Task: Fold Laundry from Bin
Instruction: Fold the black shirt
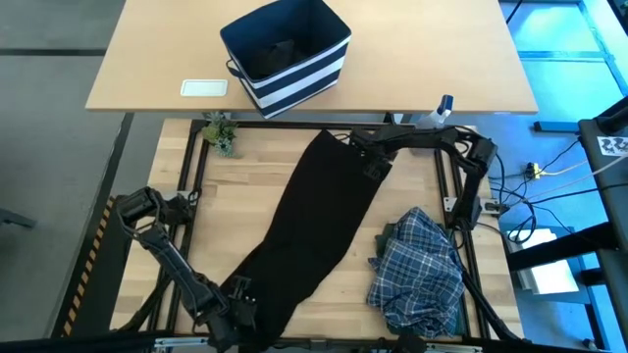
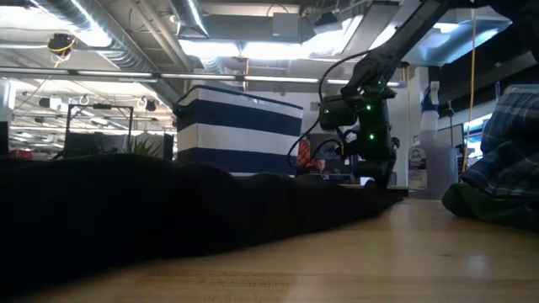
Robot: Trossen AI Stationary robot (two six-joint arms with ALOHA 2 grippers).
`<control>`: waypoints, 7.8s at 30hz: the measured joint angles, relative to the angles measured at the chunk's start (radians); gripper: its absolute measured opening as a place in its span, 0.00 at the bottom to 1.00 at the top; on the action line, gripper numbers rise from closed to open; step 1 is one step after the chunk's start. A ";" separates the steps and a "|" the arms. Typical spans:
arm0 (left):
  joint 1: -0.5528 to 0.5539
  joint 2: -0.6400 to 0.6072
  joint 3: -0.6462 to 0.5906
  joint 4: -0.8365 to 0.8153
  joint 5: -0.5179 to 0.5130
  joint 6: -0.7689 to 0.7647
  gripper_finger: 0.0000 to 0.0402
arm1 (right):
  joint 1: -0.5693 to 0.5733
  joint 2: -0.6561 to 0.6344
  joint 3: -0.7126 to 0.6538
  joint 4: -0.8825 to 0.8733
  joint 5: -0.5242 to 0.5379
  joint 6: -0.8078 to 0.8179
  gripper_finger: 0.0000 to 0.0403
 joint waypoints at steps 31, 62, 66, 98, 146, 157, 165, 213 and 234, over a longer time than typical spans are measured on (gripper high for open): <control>-0.022 -0.186 0.000 -0.102 -0.285 0.118 0.01 | 0.948 -0.214 0.023 0.761 0.047 -0.115 0.00; 0.261 -0.219 -0.214 0.109 -0.234 0.550 0.20 | 0.897 -0.026 -0.031 0.225 0.148 0.800 0.03; 0.382 -0.278 -0.346 0.348 -0.134 0.628 0.16 | 0.877 -0.026 -0.067 0.307 0.079 0.833 0.01; 0.633 -0.204 -0.425 0.728 -0.020 0.825 0.09 | 0.551 -0.030 -0.198 0.425 0.025 0.690 0.01; 0.017 -0.305 -0.290 0.299 -0.012 0.527 0.31 | 1.139 0.024 -0.051 1.157 -0.176 0.026 0.22; -0.015 -0.245 -0.290 0.272 -0.021 0.706 0.42 | 1.183 0.208 0.167 0.924 -0.101 -0.266 0.68; -0.021 -0.273 -0.213 -0.035 0.003 0.721 0.42 | 1.186 0.289 0.198 0.898 -0.044 -0.416 0.77; -0.030 -0.182 -0.321 0.315 -0.112 1.128 0.42 | 1.153 0.324 0.224 0.871 0.085 -0.328 0.78; -0.030 -0.162 -0.323 0.356 -0.133 1.094 0.25 | 1.239 0.312 0.359 0.639 0.056 -0.337 0.78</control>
